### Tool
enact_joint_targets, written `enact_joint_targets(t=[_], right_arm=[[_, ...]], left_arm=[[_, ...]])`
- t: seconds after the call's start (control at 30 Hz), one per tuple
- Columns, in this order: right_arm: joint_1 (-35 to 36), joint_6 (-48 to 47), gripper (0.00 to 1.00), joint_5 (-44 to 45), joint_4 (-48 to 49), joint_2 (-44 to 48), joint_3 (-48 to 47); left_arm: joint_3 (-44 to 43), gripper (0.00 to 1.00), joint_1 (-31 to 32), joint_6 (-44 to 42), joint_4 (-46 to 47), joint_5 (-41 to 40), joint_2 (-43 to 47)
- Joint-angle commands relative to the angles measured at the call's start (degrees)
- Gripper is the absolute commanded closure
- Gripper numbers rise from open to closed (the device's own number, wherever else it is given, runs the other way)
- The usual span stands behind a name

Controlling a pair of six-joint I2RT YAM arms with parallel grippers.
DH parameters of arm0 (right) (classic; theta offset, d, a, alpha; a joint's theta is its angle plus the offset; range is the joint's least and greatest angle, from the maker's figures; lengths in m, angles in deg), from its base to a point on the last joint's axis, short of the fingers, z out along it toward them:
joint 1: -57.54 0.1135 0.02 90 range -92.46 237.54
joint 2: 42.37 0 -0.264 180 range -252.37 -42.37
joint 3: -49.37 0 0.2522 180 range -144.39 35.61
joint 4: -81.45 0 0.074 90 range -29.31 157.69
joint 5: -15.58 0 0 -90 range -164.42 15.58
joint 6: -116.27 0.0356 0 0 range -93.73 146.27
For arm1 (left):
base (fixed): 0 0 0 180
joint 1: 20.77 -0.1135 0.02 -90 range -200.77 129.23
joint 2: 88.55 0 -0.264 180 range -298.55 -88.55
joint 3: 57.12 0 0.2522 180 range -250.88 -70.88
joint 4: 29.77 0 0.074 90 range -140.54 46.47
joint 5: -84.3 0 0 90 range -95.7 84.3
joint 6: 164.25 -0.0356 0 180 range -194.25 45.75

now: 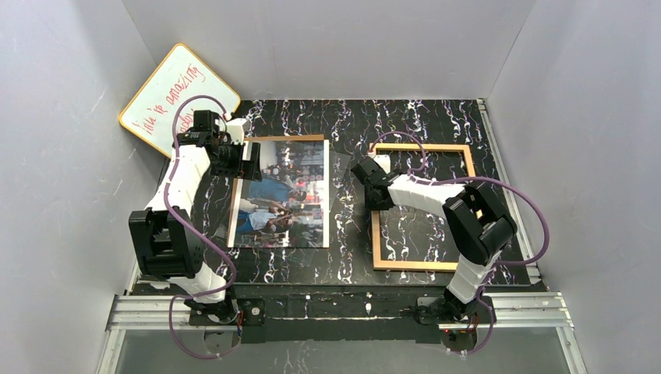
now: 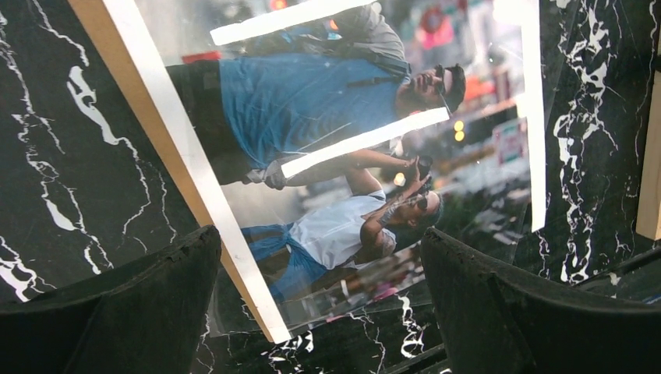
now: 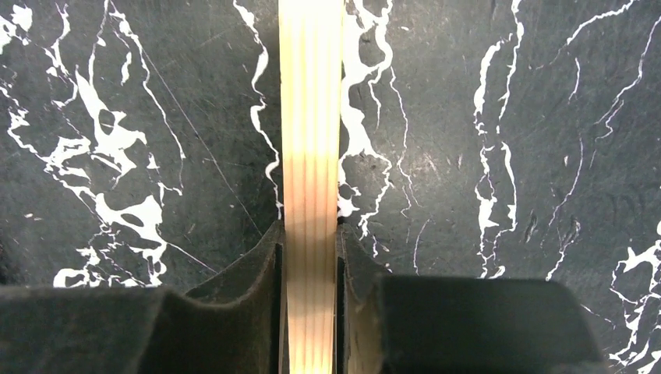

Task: Put the photo into the frame
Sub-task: Turn over the photo frame at the center of the board.

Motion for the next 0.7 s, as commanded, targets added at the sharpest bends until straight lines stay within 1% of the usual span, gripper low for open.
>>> enact_joint_targets(t=[0.0, 0.17, 0.23, 0.37, 0.5, 0.67], right_arm=[[0.76, 1.85, 0.9, -0.33, -3.46, -0.73, -6.2], [1.37, 1.92, 0.96, -3.8, -8.14, 0.45, -16.51], [1.38, 2.06, 0.96, -7.29, -9.36, 1.39, -21.34], [1.37, 4.32, 0.97, -15.23, -9.56, 4.02, -27.62], [1.37, 8.65, 0.97, -22.56, -8.62, 5.99, -32.01], [1.4, 13.64, 0.97, -29.77, -5.25, 8.04, -34.67]], left_arm=[[-1.91, 0.02, 1.09, -0.82, -3.2, 1.97, 1.49], [-1.55, 0.02, 1.09, 0.72, -3.28, 4.01, 1.55], [-1.15, 0.02, 3.16, 1.26, -3.25, 5.09, 1.55], [0.1, 0.02, 4.73, 2.73, -2.26, 6.54, 1.85], [-0.11, 0.02, 7.11, 4.06, -1.26, 5.4, 2.21], [-3.31, 0.02, 8.98, 6.98, 0.03, 5.28, 2.21]])
